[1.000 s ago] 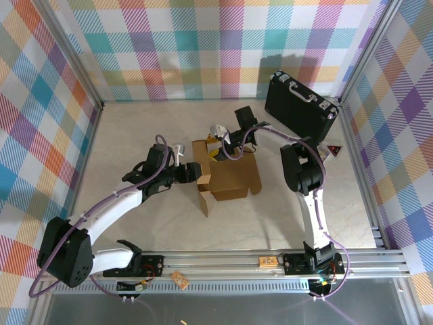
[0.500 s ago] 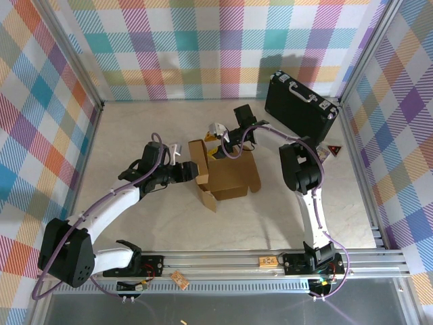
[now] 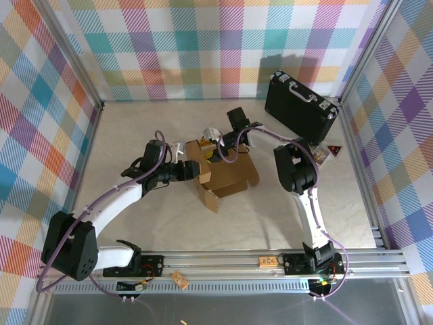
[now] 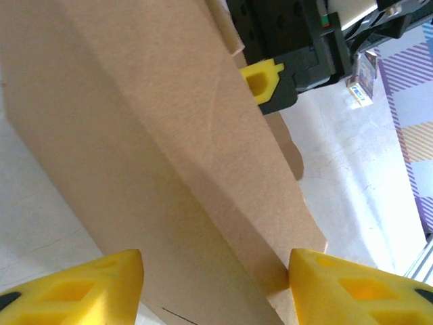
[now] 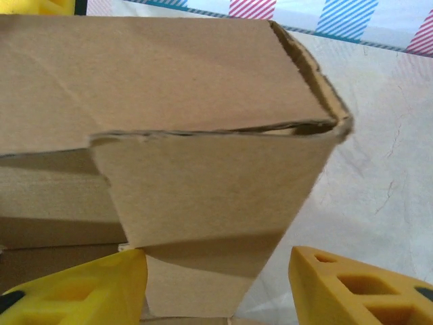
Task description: Fold the paper box
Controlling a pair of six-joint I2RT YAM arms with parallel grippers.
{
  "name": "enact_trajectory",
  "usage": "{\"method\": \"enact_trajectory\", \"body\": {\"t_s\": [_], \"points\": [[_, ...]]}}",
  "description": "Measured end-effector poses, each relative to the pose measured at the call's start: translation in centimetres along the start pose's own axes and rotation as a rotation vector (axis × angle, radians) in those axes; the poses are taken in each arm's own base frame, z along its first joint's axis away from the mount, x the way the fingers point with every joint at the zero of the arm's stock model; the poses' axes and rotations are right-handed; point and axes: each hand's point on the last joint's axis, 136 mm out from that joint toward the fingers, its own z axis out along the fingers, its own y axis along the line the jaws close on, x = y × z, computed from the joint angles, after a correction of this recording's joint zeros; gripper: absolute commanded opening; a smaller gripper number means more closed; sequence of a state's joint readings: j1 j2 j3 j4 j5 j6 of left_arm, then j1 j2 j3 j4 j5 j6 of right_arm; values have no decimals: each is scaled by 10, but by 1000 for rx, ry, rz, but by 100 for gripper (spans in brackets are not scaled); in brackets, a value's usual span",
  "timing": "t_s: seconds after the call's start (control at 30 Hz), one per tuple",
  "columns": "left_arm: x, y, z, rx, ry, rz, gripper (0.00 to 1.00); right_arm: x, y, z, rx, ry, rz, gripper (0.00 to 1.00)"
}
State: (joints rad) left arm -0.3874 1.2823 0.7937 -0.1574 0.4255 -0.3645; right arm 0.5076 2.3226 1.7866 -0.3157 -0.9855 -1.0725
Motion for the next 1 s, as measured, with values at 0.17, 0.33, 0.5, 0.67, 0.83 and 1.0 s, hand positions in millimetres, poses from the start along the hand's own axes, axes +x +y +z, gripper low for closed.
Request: {"method": "enact_trajectory", "body": {"t_s": [0.17,0.33,0.5,0.67,0.83,1.0], "points": [[-3,-2,4,32,4,14,54,-2,0,3,-2,-3,-10,52],[-4,-3,6,41,6,14,55,-4,-4,5,12,-14,-14,51],[-6,4,5,18,0,-8,62,6,7,7,11,-15,16,51],[-8,14,-3,-46,-21,-53,74,14,29,6,9,-15,71,51],[-10,30,-17,-139,-51,-109,81,3,44,-1,37,-34,83,51],[-18,44,-27,-200,-81,-170,81,-8,55,-4,66,-43,81,51]]}}
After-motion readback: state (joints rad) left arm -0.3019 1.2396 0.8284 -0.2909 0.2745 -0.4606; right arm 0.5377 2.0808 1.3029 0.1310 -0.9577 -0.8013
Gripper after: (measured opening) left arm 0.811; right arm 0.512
